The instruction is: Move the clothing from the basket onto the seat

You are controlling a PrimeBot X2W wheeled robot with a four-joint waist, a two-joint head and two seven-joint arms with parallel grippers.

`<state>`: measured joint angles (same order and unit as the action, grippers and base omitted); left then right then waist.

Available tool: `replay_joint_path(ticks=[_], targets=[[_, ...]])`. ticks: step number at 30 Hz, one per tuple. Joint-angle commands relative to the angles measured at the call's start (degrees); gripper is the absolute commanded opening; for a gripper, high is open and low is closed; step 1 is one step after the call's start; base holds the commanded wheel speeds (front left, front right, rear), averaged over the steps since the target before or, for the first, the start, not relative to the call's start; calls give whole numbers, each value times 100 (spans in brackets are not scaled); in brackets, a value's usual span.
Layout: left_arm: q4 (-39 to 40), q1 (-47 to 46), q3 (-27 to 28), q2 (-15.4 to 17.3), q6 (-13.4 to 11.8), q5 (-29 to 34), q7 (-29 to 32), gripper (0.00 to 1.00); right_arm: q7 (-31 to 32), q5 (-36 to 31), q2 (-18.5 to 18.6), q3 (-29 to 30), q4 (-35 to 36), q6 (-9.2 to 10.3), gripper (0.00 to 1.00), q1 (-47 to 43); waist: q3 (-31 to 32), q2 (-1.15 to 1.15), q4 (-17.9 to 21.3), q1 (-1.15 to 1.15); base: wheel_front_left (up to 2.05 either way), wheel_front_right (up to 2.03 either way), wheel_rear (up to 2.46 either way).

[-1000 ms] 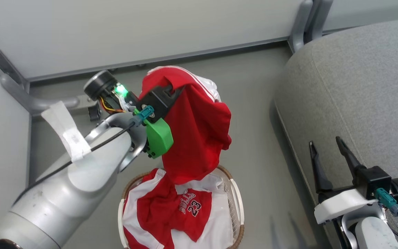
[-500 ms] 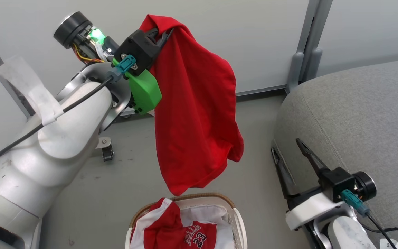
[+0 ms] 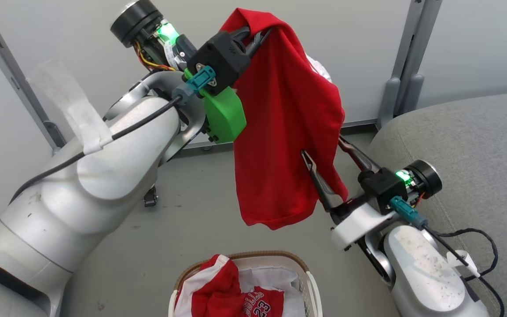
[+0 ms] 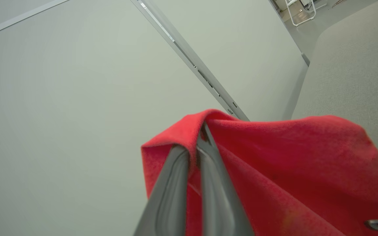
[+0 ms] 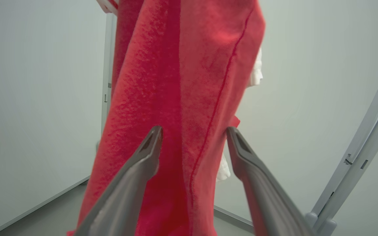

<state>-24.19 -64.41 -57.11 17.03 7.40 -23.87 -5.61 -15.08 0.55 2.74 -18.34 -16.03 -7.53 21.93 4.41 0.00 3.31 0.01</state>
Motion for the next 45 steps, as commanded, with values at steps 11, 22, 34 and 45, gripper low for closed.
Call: replay_joint_path(ticks=[11, 22, 34, 45], targets=[[263, 221, -199, -71, 9, -287, 1, 0, -14, 150, 24, -235, -701, 8, 0, 618, 91, 0, -294, -1, 0, 0, 0], [150, 1331, 10, 74, -225, -1029, -230, 100, -14, 414, 25, -381, -899, 8, 0, 626, 151, 0, -204, -1, 0, 0, 0], [146, 3213, 161, 230, -699, -1550, -865, 100, -14, 411, 23, 187, -766, 8, 0, 169, 189, 0, -194, -1, 0, 0, 0], [471, 4722, 866, -19, -1091, -1489, -951, 100, -15, 122, 24, 610, -747, 8, 0, -265, 235, 0, -247, -1, 0, 0, 0]])
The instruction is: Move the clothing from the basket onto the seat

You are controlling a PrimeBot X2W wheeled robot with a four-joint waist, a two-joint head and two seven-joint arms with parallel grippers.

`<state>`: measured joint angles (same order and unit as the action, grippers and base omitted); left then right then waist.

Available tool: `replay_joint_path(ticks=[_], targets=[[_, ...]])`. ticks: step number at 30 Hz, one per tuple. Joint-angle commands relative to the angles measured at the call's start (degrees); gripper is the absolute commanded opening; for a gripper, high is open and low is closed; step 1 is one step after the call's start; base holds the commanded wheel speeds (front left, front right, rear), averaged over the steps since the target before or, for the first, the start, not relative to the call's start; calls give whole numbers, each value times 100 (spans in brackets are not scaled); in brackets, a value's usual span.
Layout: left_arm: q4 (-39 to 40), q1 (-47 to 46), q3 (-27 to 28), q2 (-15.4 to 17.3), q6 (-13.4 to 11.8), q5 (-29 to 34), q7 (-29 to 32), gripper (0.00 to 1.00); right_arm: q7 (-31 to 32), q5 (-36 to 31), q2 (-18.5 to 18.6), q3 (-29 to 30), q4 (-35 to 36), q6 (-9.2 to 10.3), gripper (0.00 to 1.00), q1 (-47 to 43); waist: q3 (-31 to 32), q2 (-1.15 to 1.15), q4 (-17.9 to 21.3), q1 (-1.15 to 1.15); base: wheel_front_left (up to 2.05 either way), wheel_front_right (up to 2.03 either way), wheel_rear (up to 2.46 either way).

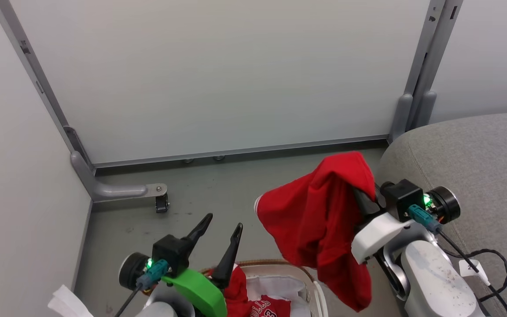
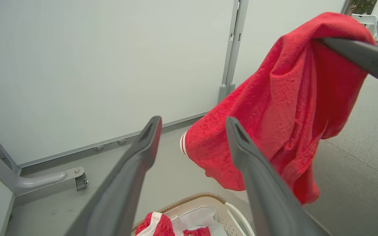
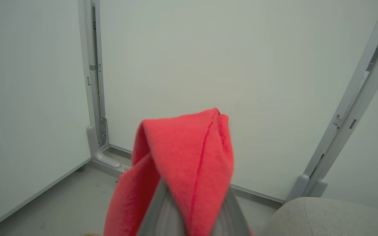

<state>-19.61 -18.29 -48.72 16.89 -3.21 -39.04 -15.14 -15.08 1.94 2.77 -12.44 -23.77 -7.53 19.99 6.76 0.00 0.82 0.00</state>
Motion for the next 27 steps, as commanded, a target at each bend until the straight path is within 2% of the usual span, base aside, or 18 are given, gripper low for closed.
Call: replay_joint_path(ticks=[1, 11, 16, 21, 27], targets=[[31, 206, 86, -33, -21, 80, 2, 100, -14, -23, 19, 38, 33, 8, 0, -91, 1, 0, 3, 0, 0, 0, 0], [48, 767, 669, -316, 170, 553, 0, 100, -14, 55, 21, 85, 78, 8, 0, -163, -58, 0, 64, 0, 0, 0, 0], [57, 895, 901, -462, 237, 724, 1, 100, -14, 34, 21, 173, 112, 8, 0, -152, -125, 0, 213, 0, 0, 0, 0], [86, 990, 1099, -564, 315, 920, 1, 100, -14, -57, 21, 231, 204, 8, 0, -96, -266, 0, 618, 0, 0, 0, 0], [122, 960, 1289, -710, 416, 1147, 1, 100, -15, -247, 22, 422, 385, 8, 0, -76, -507, 0, 1328, 0, 0, 0, 0]])
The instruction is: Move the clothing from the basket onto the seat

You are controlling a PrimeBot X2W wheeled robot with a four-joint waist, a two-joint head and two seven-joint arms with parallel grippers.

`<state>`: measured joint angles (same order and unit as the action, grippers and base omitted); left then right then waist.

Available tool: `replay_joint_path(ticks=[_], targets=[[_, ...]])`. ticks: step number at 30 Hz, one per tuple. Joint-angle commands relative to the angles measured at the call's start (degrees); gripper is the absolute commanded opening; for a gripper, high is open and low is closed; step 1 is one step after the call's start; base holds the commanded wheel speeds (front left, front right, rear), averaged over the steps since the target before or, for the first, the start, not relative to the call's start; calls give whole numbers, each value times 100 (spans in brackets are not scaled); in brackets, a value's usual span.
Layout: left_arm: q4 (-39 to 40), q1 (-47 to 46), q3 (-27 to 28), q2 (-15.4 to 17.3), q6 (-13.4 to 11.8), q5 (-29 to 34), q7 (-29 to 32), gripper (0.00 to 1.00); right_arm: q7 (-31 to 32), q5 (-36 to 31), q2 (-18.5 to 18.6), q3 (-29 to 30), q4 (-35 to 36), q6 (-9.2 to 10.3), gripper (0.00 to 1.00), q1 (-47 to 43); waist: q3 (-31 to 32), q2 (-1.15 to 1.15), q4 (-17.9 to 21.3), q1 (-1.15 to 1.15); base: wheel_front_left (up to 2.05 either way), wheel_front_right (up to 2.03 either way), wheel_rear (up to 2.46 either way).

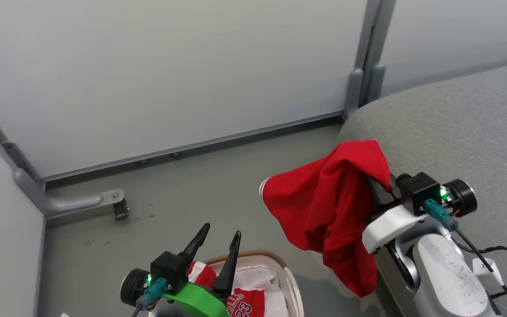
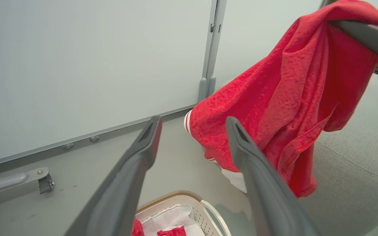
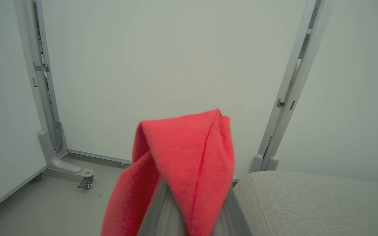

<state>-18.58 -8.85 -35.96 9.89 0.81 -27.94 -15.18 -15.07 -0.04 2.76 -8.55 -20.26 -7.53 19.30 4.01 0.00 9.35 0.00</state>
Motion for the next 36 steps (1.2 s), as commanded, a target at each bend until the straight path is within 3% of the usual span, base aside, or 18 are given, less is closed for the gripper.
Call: replay_joint_path(ticks=[1, 9, 18, 28, 33, 36], targets=[[18, 8, 53, -35, 25, 77, 5, 100, -16, -83, 23, 56, 64, 8, 0, -17, -278, 0, 619, 0, 0, 0, 0], [-64, -111, 225, -213, 193, 336, 5, 100, -16, -246, 54, 352, 183, 8, 0, -95, -529, 0, 1487, 0, 0, 0, 0], [-130, -197, 350, -318, 332, 564, 4, 100, -16, -258, 79, 705, 305, 8, 0, -137, -721, 0, 1991, 0, 0, 0, 0], [-172, -346, 339, -319, 456, 697, 5, 100, -16, -423, 423, 744, 244, 8, 0, 746, -1048, 0, 1878, 0, 0, 0, 0], [-234, -455, 272, -329, 504, 762, 4, 100, -16, -506, 898, 775, -42, 8, 0, 1859, -1255, 0, 1574, 0, 0, 0, 0], [-242, -593, 201, -309, 512, 837, 5, 100, 7, -636, 1368, 795, -361, 8, 0, 2652, -1475, 0, 1293, 0, 0, 0, 0]])
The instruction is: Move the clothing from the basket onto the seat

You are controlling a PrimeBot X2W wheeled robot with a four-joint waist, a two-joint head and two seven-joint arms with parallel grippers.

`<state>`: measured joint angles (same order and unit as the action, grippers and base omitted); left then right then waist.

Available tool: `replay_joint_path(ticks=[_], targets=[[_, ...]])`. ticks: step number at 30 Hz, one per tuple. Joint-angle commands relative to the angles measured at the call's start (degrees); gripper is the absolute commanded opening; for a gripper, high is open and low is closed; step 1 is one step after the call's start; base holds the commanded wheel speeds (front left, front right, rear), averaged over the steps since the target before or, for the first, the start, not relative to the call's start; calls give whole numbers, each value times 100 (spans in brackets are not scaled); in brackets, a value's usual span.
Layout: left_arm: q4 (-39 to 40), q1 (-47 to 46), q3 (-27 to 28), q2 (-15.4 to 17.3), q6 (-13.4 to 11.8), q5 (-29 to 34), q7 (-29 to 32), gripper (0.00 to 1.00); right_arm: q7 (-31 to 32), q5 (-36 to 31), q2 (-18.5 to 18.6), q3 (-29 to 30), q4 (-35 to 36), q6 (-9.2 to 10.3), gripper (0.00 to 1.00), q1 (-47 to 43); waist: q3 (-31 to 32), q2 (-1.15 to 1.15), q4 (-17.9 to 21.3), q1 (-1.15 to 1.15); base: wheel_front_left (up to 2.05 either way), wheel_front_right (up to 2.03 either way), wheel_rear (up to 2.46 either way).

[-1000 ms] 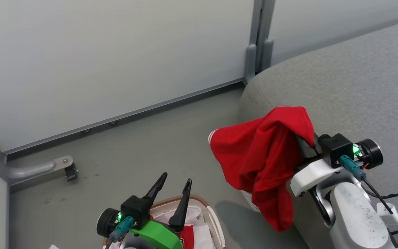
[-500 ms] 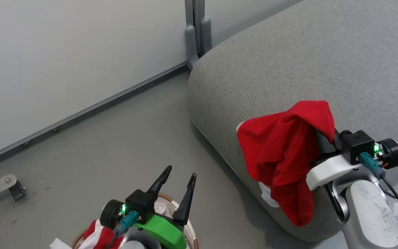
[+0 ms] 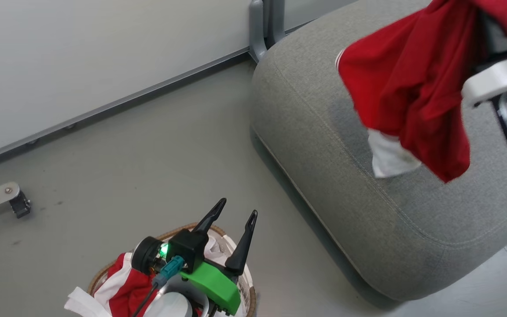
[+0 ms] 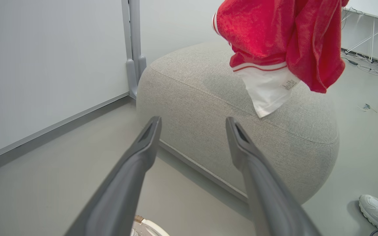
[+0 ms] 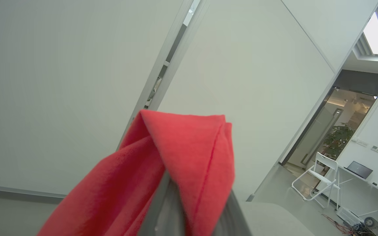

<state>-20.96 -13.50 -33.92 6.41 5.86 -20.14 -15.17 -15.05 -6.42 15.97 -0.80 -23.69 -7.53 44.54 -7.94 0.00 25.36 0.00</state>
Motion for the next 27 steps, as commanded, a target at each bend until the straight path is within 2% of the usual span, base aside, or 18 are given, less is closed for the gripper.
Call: replay_joint_path(ticks=[1, 2, 4, 10, 14, 17, 27], targets=[[9, -176, -10, 53, 4, 76, 10, 100, 38, 4, 127, 33, -68, 8, 0, 342, -365, 0, -396, 0, 0, 0, 0], [31, -221, 5, 80, -10, 102, 13, 100, 69, -13, 215, 34, -115, 8, 0, 554, -453, 0, -471, 0, 0, 0, 0], [133, -345, 8, 129, -29, 136, 47, 100, 150, -43, 616, 108, -252, 8, 0, 1079, -735, 0, -686, 0, 0, 0, 0], [621, -626, 73, 371, -123, 254, 291, 100, 399, -160, 1188, 464, -418, 8, 0, 2042, -1528, 0, -1067, 0, 0, 0, 0], [1012, -742, 78, 521, -185, 366, 469, 100, 433, -284, 1464, 737, -796, 8, 0, 2320, -1980, 0, -1238, 0, 0, 0, 0], [1187, -808, 90, 620, -251, 450, 577, 100, 421, -388, 1459, 1068, -1168, 8, 0, 2387, -2233, 0, -1273, 0, 0, 0, 0], [1412, -744, 0, 744, -322, 477, 765, 100, 229, -993, 813, 1692, -2519, 8, 0, 1933, -2598, 0, -1179, 0, 0, 0, 0]])
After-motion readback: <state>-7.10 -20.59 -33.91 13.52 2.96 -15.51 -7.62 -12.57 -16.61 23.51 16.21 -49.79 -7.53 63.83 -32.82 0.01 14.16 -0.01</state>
